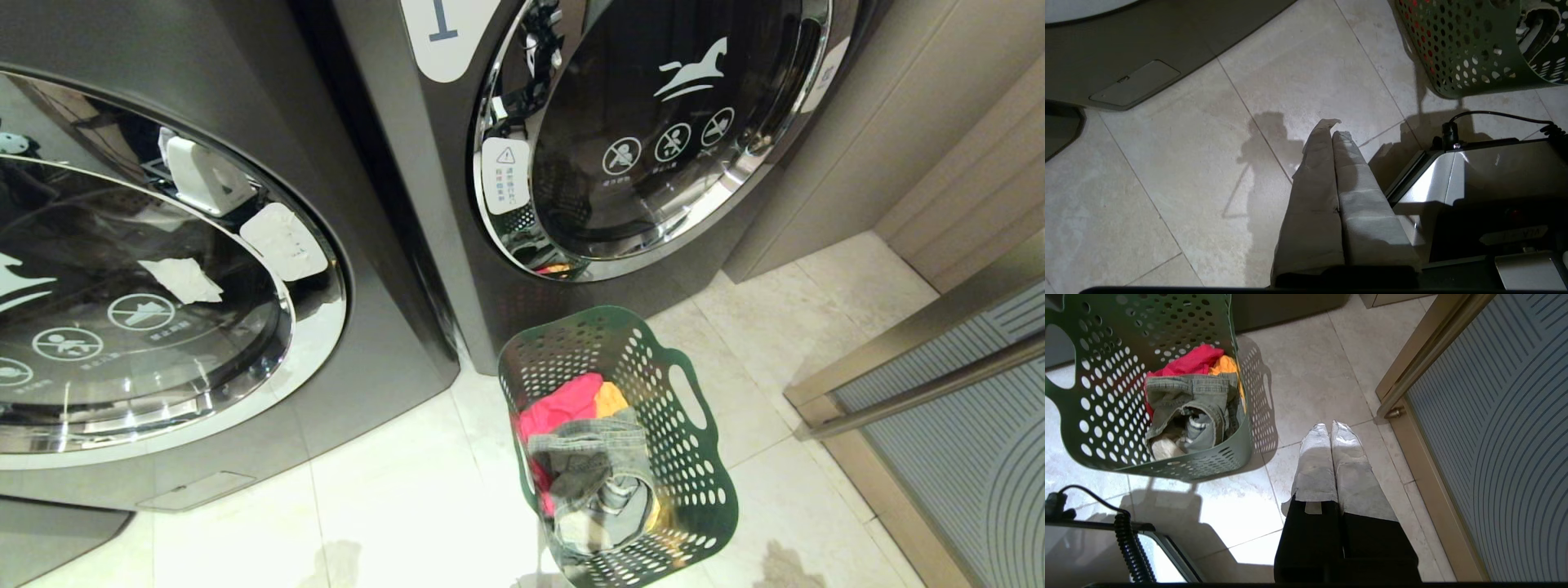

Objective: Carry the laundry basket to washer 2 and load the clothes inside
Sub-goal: Open the lid of the washing machine

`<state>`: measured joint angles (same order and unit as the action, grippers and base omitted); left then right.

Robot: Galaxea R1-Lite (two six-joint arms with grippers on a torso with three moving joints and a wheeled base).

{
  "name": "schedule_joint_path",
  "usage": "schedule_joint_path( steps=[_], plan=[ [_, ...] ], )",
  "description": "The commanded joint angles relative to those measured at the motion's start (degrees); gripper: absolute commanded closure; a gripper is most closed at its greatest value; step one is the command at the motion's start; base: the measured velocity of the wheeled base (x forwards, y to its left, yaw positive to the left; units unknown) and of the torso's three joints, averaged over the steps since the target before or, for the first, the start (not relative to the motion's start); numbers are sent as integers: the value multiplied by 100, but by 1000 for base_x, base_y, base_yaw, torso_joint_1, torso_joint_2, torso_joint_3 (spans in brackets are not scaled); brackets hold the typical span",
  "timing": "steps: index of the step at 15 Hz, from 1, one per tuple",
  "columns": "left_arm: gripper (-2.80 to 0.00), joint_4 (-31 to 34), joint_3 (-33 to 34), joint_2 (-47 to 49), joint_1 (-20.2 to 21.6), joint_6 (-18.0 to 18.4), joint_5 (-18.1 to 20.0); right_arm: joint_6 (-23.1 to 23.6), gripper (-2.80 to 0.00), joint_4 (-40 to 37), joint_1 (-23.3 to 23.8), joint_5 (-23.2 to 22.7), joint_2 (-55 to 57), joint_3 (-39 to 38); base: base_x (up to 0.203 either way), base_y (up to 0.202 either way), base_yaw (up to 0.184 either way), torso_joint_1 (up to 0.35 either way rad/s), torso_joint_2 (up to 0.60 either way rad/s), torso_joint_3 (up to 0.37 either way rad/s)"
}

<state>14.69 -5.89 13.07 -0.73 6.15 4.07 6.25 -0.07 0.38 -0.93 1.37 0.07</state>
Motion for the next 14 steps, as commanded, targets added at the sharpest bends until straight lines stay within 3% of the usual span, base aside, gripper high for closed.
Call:
schedule_joint_path(
  steps=[1,4,6,8,12,14],
  plan=[
    [0,16,0,-600,-3,8,-4,16,0,7,6,5,-146,-7,0,0,0,0,0,0],
    [0,-32,27,-1331,38,-71,-122,-1,0,7,-3,5,-146,-7,0,0,0,0,0,0],
    [0,-69,44,-1317,47,-526,-410,-85,0,-1,-3,-4,-146,-7,0,0,0,0,0,0],
    [0,-72,44,-1316,47,-791,-442,-107,0,-1,0,-4,-146,-7,0,0,0,0,0,0],
    [0,-72,44,-1316,47,-780,-441,-98,0,-19,-3,-13,-146,-7,0,0,0,0,0,0],
    [0,-159,90,-1316,47,-356,-409,-28,0,7,-3,-39,-146,-7,0,0,0,0,0,0]
  ],
)
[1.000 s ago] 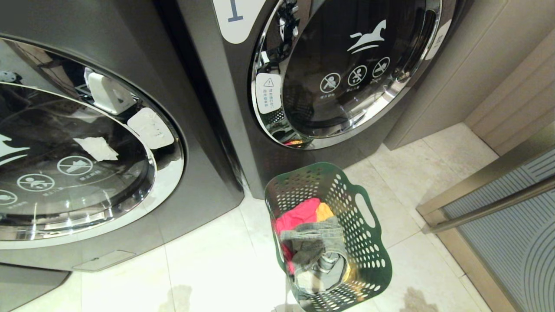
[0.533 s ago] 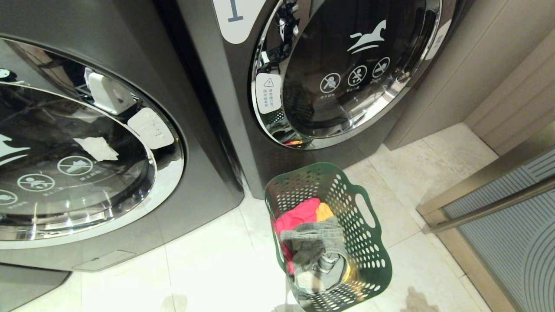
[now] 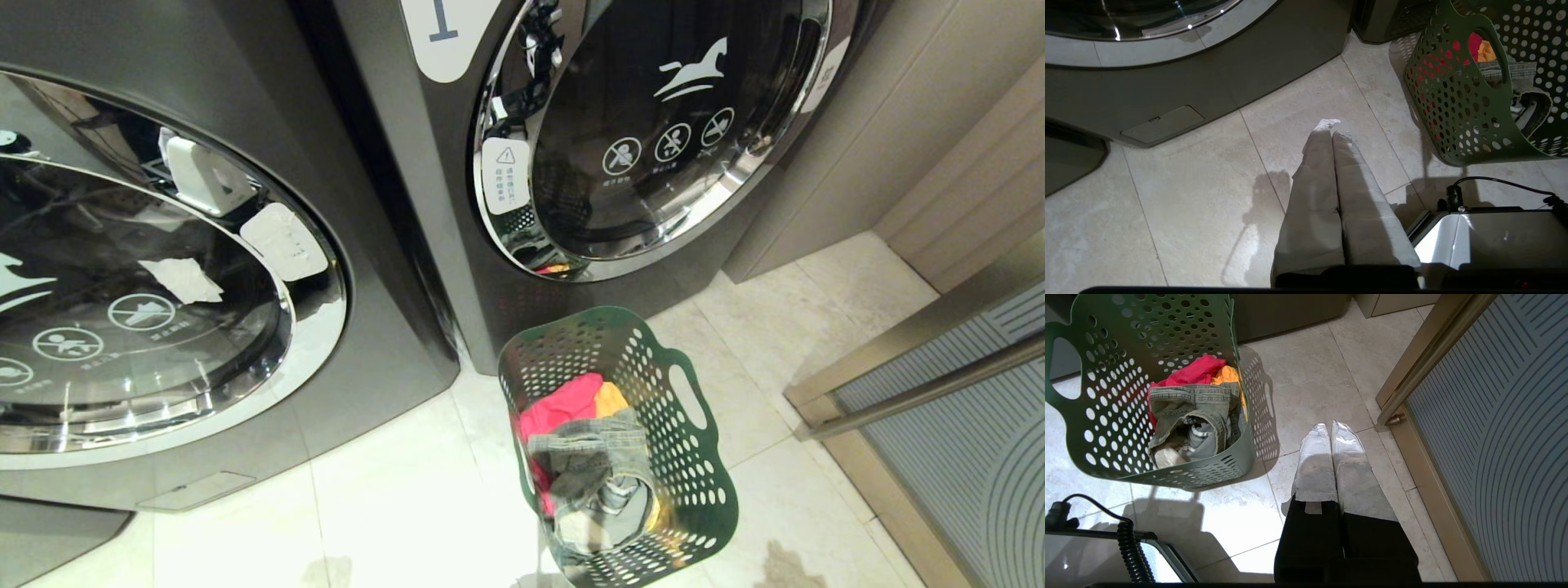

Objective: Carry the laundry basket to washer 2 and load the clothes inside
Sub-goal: Open the lid of the washing machine

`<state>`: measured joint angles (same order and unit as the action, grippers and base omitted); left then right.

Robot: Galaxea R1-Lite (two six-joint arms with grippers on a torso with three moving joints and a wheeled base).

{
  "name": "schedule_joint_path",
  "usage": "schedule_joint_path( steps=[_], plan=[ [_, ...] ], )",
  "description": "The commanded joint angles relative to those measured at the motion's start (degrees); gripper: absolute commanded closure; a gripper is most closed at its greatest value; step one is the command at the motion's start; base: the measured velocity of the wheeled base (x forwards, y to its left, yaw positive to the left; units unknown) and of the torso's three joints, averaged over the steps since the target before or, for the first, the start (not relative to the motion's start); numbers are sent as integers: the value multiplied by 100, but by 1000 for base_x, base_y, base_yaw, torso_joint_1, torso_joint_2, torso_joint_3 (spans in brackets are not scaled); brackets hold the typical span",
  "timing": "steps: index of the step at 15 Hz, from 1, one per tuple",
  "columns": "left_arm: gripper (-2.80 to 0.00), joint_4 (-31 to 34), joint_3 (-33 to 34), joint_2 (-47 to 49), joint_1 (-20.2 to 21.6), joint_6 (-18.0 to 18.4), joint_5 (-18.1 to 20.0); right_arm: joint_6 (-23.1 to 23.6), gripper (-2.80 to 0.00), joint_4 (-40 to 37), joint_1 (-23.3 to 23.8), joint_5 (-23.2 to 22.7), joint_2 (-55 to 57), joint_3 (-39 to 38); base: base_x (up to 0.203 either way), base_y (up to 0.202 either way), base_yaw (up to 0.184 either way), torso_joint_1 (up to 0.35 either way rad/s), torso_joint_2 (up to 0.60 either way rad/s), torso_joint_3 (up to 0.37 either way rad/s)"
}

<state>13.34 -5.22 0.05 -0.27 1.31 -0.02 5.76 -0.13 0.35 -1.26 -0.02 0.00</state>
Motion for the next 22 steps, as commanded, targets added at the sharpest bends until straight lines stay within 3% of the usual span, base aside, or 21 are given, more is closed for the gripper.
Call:
schedule_joint_path(
  steps=[1,13,22],
  plan=[
    [0,-130,54,-14,0,234,19,39,0,13,0,-13,-6,0,0,0,0,0,0,0],
    [0,-147,56,-14,0,238,20,-14,0,5,0,20,-6,0,0,0,0,1,0,3],
    [0,-139,48,-14,0,238,23,-67,0,-10,0,23,-6,0,0,0,0,1,2,178]
  ],
)
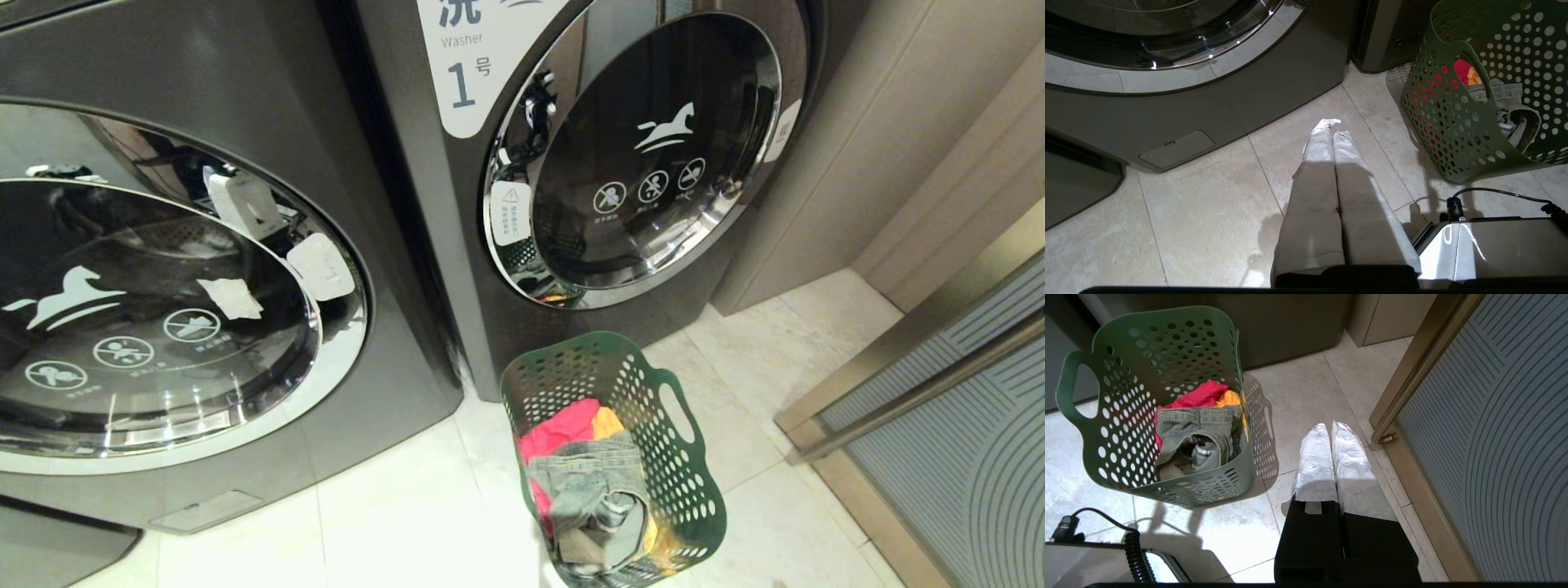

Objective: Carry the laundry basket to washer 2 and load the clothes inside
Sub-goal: Open the lid of the washing machine

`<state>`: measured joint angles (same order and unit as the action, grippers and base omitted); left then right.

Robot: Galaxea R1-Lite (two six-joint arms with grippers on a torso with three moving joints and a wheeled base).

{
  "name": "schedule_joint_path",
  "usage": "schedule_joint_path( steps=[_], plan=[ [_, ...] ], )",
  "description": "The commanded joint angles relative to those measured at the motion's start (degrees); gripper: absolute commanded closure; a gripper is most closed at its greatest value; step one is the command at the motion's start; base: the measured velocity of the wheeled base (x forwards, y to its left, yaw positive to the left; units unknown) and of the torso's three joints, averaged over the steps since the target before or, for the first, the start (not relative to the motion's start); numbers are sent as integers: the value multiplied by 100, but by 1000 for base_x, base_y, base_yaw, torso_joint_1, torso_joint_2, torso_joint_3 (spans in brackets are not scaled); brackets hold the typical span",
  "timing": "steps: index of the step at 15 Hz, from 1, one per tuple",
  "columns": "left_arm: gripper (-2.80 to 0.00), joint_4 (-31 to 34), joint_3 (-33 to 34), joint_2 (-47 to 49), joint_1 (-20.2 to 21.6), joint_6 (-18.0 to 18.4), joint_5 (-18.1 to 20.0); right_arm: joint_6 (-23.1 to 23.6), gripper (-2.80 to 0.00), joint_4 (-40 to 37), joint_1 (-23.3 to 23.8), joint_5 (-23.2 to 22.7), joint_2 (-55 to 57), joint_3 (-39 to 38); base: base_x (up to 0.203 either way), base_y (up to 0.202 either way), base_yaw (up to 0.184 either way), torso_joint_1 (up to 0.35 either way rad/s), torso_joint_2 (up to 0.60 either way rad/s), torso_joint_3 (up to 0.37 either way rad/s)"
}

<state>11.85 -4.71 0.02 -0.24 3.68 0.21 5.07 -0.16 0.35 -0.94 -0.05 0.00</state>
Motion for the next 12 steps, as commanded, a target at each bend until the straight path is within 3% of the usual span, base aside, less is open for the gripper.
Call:
schedule_joint_path(
  steps=[1,12],
  plan=[
    [0,10,5,-11,-2,1,-3,2,0,-11,0,-6,-4,0,0,0,0,-3,0,200],
    [0,10,5,-11,-2,1,-3,46,0,-11,0,-3,-4,0,0,0,0,3,4,203]
  ],
)
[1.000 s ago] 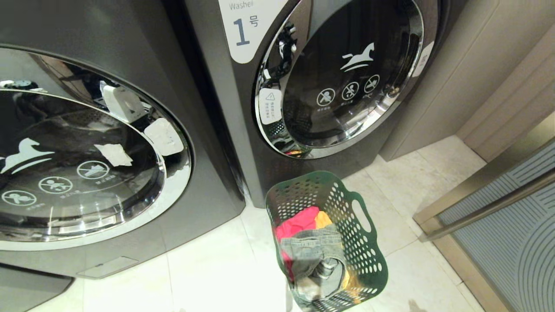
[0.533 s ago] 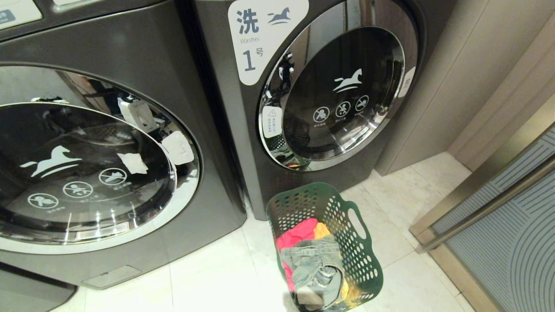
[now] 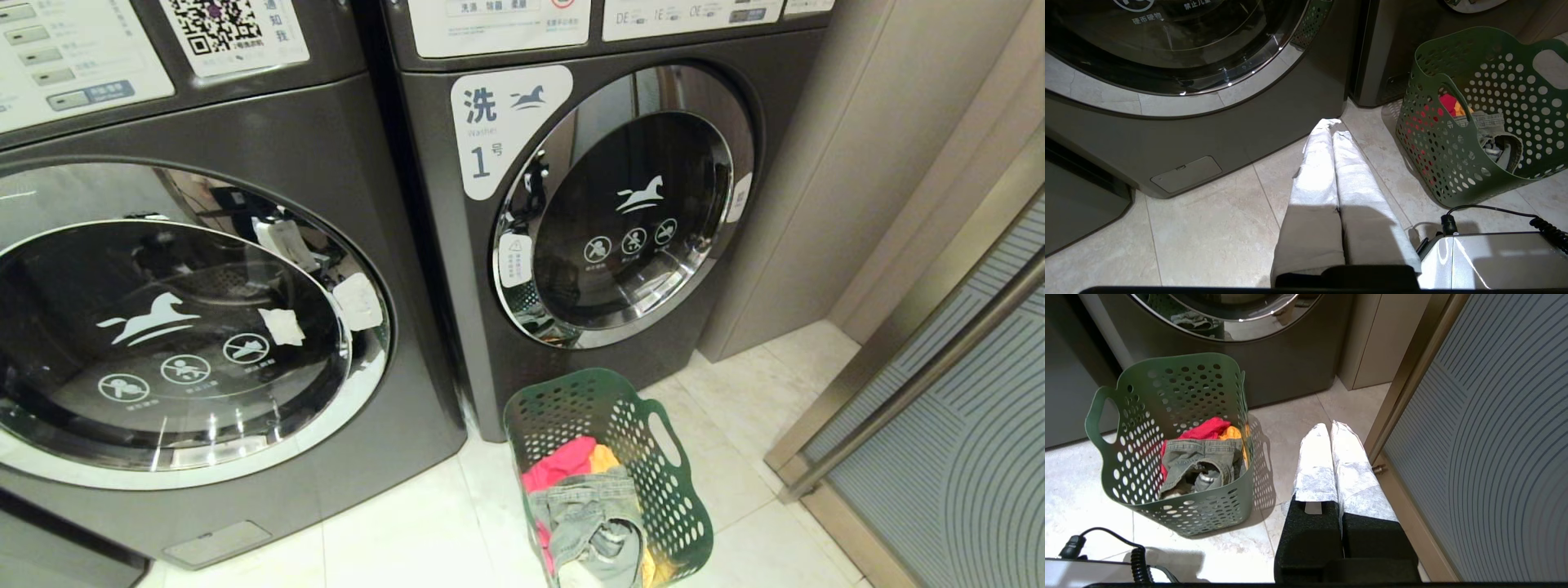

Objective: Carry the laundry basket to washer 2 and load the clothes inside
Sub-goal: Open the lid of the washing machine

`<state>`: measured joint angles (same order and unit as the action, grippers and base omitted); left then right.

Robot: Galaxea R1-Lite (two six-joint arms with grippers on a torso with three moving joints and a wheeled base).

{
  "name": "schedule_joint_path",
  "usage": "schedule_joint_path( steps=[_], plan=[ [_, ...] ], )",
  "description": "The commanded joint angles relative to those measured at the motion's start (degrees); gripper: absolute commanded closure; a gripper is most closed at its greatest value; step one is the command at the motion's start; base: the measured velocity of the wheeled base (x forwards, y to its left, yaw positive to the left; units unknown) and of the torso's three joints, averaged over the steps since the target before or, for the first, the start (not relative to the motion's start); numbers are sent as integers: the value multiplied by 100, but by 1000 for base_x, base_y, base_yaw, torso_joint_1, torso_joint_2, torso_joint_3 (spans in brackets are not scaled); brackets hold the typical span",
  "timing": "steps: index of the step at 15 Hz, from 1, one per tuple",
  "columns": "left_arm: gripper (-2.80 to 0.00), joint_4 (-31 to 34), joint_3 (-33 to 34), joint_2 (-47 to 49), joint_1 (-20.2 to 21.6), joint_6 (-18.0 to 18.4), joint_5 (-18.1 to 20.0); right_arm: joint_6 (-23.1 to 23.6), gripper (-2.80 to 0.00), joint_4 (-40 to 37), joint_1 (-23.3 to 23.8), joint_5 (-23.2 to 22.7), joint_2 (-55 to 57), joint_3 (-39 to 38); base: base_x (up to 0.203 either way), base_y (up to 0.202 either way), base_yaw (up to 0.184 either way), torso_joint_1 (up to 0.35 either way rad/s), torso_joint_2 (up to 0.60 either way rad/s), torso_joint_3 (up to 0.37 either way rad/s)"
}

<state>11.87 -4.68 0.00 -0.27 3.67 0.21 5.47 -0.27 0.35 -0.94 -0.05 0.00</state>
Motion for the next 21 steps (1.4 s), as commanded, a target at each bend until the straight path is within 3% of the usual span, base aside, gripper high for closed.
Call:
schedule_joint_path(
  steps=[1,6,17,21],
  plan=[
    [0,8,0,-9,0,2,-3,6,0,0,0,6,-4,0,0,0,0,5,6,207],
    [0,-1,2,-9,0,4,-3,6,0,0,0,16,-4,0,0,0,0,2,3,158],
    [0,-1,2,-9,0,2,-3,24,0,0,0,46,-4,0,0,0,0,0,0,4],
    [0,-1,2,-9,0,2,-3,24,0,0,0,41,-4,-8,-2,-6,153,3,2,3]
  ],
)
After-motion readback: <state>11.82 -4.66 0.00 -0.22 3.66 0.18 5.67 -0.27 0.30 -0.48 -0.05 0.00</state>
